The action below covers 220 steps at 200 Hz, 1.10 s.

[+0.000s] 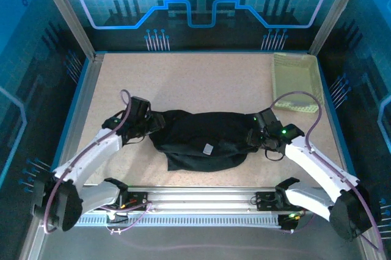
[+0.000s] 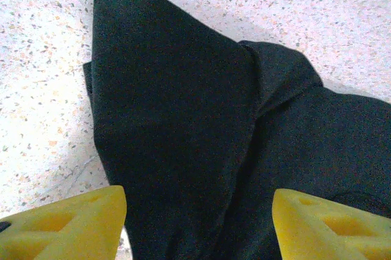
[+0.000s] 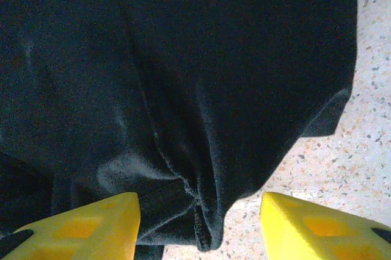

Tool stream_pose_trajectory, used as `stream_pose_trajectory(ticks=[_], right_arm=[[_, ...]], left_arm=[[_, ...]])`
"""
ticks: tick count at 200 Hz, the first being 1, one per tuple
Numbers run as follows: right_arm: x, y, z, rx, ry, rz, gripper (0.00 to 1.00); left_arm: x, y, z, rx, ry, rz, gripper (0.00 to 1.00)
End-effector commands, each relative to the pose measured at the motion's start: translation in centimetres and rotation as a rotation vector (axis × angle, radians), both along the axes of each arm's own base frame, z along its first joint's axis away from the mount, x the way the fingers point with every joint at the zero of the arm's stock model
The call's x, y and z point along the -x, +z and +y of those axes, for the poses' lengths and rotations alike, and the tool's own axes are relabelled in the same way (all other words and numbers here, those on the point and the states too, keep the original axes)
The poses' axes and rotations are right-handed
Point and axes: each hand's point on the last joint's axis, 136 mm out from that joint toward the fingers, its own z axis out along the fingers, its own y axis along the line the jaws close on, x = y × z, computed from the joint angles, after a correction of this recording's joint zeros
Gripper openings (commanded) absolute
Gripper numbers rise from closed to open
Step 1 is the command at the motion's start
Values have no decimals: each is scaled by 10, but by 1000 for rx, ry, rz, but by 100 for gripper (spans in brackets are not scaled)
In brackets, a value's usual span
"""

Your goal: Fold the inside-out t-shirt

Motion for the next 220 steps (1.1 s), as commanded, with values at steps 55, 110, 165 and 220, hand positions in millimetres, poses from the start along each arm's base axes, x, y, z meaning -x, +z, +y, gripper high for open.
stream_pose_trajectory(ticks=[55, 110, 165, 220], right_arm=[[-17, -4, 6, -6, 50, -6, 67], [-20, -23, 8, 9, 43, 60, 66], [-14, -33, -4, 69, 2, 93, 52], [-19, -30, -5, 86, 12, 74, 13]], left_arm=[[10, -38, 5, -27, 6, 106, 55], [19, -59, 4, -13, 8, 159, 47], [14, -59, -5, 31, -7, 144, 32], [10, -45, 1, 0, -2, 104, 8]])
